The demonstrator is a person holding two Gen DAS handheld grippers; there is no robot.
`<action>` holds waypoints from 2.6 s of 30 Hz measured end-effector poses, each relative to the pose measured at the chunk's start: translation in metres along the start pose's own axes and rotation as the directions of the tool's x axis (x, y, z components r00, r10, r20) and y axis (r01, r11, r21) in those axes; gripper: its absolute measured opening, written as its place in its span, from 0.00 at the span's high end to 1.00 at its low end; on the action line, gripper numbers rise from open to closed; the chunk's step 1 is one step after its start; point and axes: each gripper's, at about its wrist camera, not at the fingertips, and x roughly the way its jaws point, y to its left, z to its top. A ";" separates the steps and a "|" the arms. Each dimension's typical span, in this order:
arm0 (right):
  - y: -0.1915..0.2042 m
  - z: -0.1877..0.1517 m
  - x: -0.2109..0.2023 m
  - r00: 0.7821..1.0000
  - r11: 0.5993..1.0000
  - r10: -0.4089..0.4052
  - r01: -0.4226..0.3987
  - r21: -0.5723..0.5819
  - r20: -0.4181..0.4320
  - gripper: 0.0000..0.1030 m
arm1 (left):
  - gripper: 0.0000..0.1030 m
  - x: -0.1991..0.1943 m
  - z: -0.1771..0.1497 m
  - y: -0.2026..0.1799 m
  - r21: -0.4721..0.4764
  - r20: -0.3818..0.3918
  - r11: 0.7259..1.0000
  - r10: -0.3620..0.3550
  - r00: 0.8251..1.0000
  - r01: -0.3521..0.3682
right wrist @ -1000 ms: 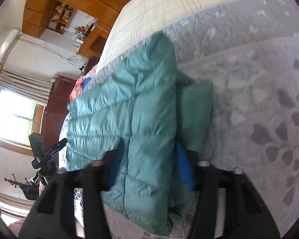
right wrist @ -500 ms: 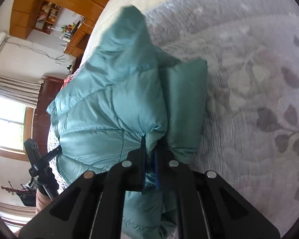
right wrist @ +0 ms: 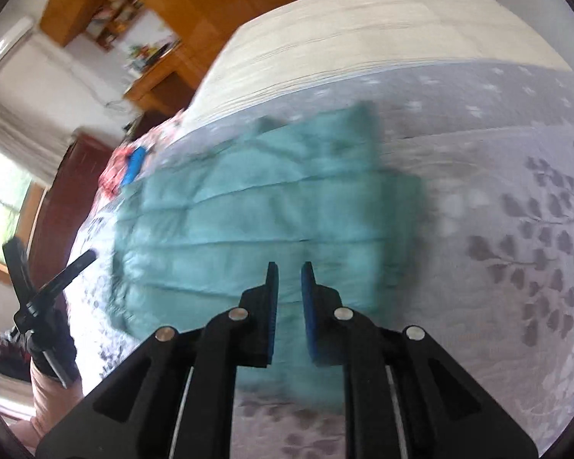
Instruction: Fold large clothes
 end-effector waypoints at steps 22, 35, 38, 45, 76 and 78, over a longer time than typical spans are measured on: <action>0.015 -0.020 0.099 0.980 0.992 -0.126 0.125 -0.020 -0.152 0.95 | 0.78 0.089 -0.043 -0.041 0.066 -0.157 0.998 0.031 0.987 -0.021; -0.030 -0.005 -0.017 0.991 0.996 -0.045 0.035 0.077 0.128 0.12 | 0.34 0.015 -0.002 0.066 -0.133 -0.040 0.991 0.021 0.999 -0.026; -0.064 0.001 -0.007 0.994 0.985 0.041 -0.057 0.164 0.100 0.12 | 0.34 0.028 0.000 0.089 -0.198 -0.081 0.980 -0.002 0.997 -0.014; -0.100 -0.002 0.038 0.987 0.953 0.158 -0.162 0.257 0.036 0.12 | 0.28 0.056 -0.004 0.116 -0.266 -0.101 0.960 -0.121 0.987 0.091; -0.091 -0.012 -0.003 0.891 0.876 0.438 -0.453 0.165 0.116 0.81 | 0.86 0.047 0.014 0.085 -0.283 0.021 0.869 -0.418 0.908 0.407; -0.085 -0.020 -0.031 0.893 0.886 0.430 -0.446 0.126 0.135 0.81 | 0.86 0.027 0.016 0.077 -0.251 0.042 0.875 -0.417 0.908 0.414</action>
